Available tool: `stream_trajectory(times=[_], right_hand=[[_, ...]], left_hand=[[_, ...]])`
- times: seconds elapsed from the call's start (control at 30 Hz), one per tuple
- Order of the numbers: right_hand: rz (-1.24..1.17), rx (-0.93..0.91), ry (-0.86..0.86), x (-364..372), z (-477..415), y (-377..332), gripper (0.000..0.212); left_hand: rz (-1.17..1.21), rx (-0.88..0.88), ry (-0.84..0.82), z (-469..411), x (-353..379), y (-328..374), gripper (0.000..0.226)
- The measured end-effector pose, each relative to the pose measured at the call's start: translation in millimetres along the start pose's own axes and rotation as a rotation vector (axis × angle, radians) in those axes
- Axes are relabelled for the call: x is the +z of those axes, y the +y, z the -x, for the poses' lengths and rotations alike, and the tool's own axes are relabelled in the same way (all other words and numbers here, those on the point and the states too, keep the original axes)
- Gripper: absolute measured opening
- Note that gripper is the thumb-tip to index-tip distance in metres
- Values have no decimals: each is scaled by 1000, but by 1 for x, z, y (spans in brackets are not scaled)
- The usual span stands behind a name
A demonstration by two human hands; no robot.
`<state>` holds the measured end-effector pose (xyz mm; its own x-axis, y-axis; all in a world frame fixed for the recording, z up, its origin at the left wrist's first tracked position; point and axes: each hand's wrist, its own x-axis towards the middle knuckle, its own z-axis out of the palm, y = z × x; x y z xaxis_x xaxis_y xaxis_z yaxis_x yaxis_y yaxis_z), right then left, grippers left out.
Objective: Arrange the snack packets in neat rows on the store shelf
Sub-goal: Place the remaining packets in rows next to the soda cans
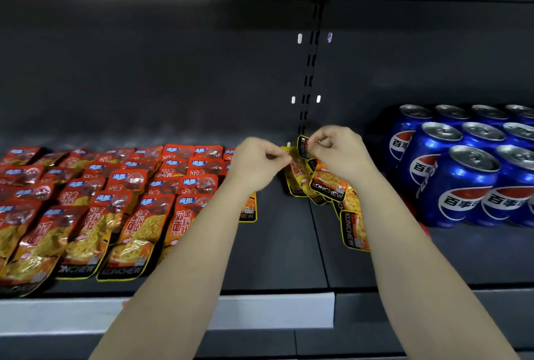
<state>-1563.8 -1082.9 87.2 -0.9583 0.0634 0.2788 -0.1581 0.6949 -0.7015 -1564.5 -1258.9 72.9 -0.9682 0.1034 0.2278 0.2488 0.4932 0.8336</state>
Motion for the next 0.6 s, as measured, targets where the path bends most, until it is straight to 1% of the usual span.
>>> stream_trajectory(times=[0.07,0.13,0.17,0.2,0.27,0.3,0.37,0.47,0.53,0.6], right_hand=[[-16,7,2,1,0,0,10],[-50,19,-2,4,-2,1,5],[-76,23,-15,5,-2,2,7],[-104,23,-41,6,-3,1,16],[-168,20,-108,7,-3,0,29],[-202,10,-140,8,-2,-2,27],[-301,-11,-204,9,2,-5,17],[-465,4,-277,9,5,-9,12],[-517,17,-283,9,6,-12,9],[-550,47,-200,8,5,-13,8]], left_hand=[[88,-20,129,-1,-5,1,7],[216,-60,201,-2,-10,2,14],[262,-67,223,-1,-13,1,15],[287,-63,242,-1,-15,2,15],[329,-45,262,0,-17,2,15],[354,-38,261,0,-17,2,15],[416,-33,249,1,-18,2,14],[484,-5,227,1,-16,3,14],[514,10,239,0,-14,5,12],[528,-19,261,-1,-12,6,8]])
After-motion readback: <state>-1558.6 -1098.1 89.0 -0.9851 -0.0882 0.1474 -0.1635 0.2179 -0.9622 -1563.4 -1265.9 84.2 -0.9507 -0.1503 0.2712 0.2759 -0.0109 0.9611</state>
